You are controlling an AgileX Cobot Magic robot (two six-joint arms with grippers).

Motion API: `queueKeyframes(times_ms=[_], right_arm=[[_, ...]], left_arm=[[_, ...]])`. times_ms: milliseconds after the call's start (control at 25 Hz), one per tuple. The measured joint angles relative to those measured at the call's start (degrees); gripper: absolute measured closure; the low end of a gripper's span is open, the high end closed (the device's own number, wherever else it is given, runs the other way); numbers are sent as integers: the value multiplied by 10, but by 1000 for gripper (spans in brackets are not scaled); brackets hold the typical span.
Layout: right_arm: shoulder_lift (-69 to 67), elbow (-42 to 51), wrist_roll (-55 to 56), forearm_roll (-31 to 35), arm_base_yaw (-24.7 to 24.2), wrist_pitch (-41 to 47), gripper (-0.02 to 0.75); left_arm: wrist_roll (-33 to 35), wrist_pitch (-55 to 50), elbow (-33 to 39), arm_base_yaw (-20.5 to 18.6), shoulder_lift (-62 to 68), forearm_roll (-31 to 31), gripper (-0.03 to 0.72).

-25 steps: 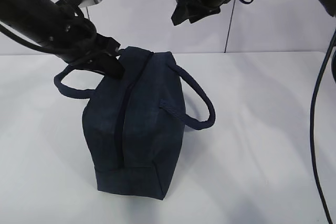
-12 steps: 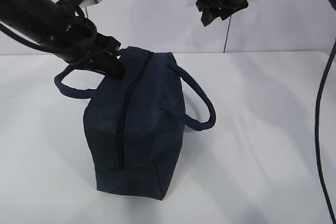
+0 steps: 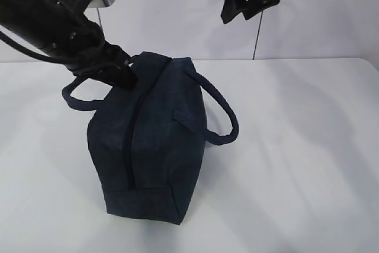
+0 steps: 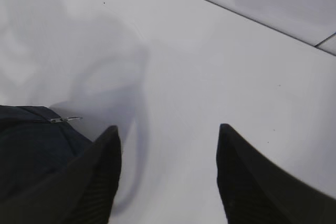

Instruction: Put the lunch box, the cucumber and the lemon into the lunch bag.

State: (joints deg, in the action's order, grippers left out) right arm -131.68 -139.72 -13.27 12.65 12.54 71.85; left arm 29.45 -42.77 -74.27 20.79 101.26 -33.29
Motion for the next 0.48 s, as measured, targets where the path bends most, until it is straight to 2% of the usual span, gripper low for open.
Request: queueKeyframes(times_ms=[200, 480], right_arm=[[42, 19, 1, 3, 0, 0, 318], [84, 43, 1, 10, 0, 1, 318]], left_arm=[[0, -6, -1, 0, -9, 27, 393], [0, -20, -3, 0, -68, 152, 390]])
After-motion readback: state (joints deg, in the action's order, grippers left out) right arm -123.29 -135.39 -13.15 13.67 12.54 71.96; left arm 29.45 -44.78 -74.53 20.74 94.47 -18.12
